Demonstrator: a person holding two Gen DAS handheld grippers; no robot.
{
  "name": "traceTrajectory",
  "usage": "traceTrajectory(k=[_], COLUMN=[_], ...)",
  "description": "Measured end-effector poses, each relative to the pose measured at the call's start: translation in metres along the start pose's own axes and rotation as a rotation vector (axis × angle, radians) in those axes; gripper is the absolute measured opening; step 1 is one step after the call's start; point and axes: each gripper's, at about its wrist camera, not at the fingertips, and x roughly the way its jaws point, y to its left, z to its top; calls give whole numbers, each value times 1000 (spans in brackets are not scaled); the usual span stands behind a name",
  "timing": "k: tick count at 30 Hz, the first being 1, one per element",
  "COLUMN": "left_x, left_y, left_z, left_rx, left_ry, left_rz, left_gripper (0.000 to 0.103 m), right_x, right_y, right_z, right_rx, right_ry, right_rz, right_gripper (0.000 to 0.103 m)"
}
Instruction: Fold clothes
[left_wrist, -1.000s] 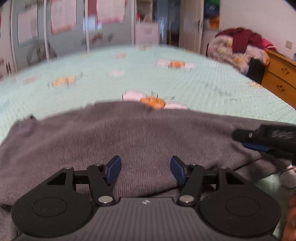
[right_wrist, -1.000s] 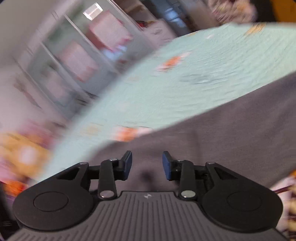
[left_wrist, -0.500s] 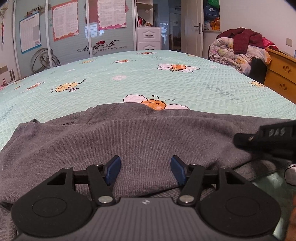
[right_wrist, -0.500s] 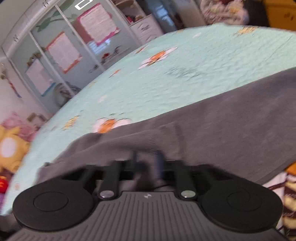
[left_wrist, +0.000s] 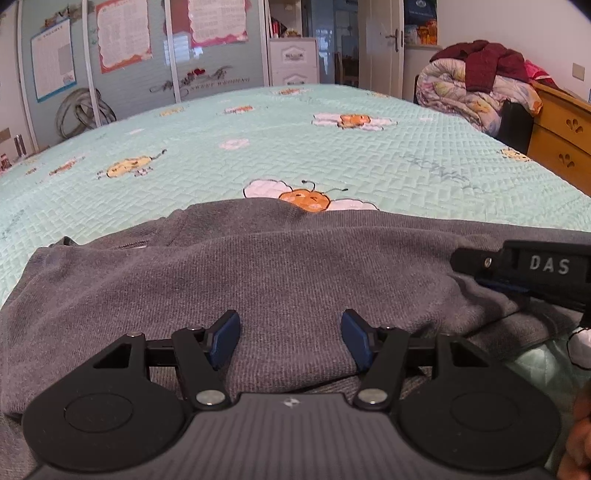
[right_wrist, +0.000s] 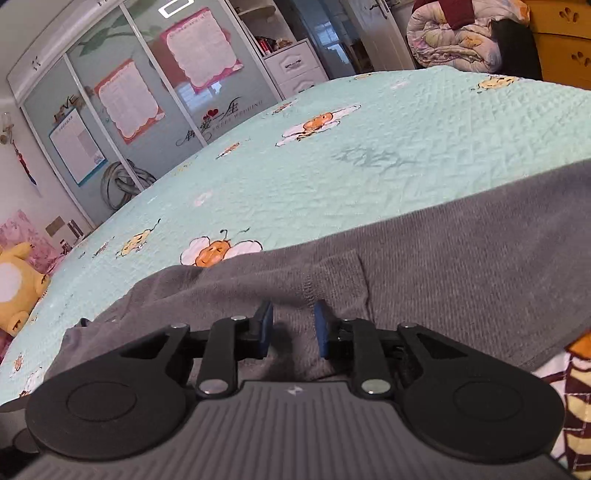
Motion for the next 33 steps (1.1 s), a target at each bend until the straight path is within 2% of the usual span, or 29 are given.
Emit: traceTrajectory(k=[2, 5, 7, 9, 10, 12, 16, 19, 20, 22, 24, 26, 27, 28, 29, 32, 33], left_x=[1, 3, 3, 3, 3, 3, 3, 3, 3, 3, 3, 3, 3, 3, 3, 3, 3], left_y=[1, 2, 2, 1, 1, 1, 1, 0, -1, -2, -3, -4, -4, -5, -5, -6, -6], left_z=[4, 8, 9, 9, 9, 9, 10, 10, 10, 10, 10, 10, 10, 10, 10, 11, 11], left_rx=[2, 7, 12, 16, 17, 18, 22, 27, 29, 33, 38, 42, 43, 45, 47, 50, 51], left_ry=[26, 53, 58, 60, 59, 61, 65, 66, 66, 66, 65, 66, 66, 66, 66, 67, 67], left_rz=[-9, -17, -18, -18, -18, -18, -18, -13, -11, -4, 2, 5, 6, 8, 9, 13, 15], left_gripper=[65, 66, 67, 67, 67, 67, 68, 68, 68, 68, 68, 68, 68, 68, 68, 68, 68], right_x=[-3, -6, -8, -4, -2, 2, 5, -1, -5, -7, -4, 6, 10, 13, 15, 2, 2], right_y=[-1, -13, -19, -19, -20, -20, -20, -14, -14, -15, -12, -7, -7, -6, -6, -6, -8], right_z=[1, 4, 6, 5, 4, 4, 3, 3, 4, 6, 5, 2, 1, 0, -1, 3, 3], right_rx=[10, 104, 148, 137, 131, 120, 103, 71, 68, 93, 97, 53, 35, 18, 4, -1, 21], right_ry=[-27, -81, -89, -58, -43, -12, 8, -63, -91, -128, -118, -57, -43, -28, -22, -90, -97], right_rz=[13, 140, 222, 175, 152, 105, 53, 3, 19, 126, 209, 149, 90, 31, -16, -21, 21], right_gripper=[31, 31, 37, 40, 25, 18, 18, 22, 22, 24, 30, 37, 35, 25, 25, 31, 31])
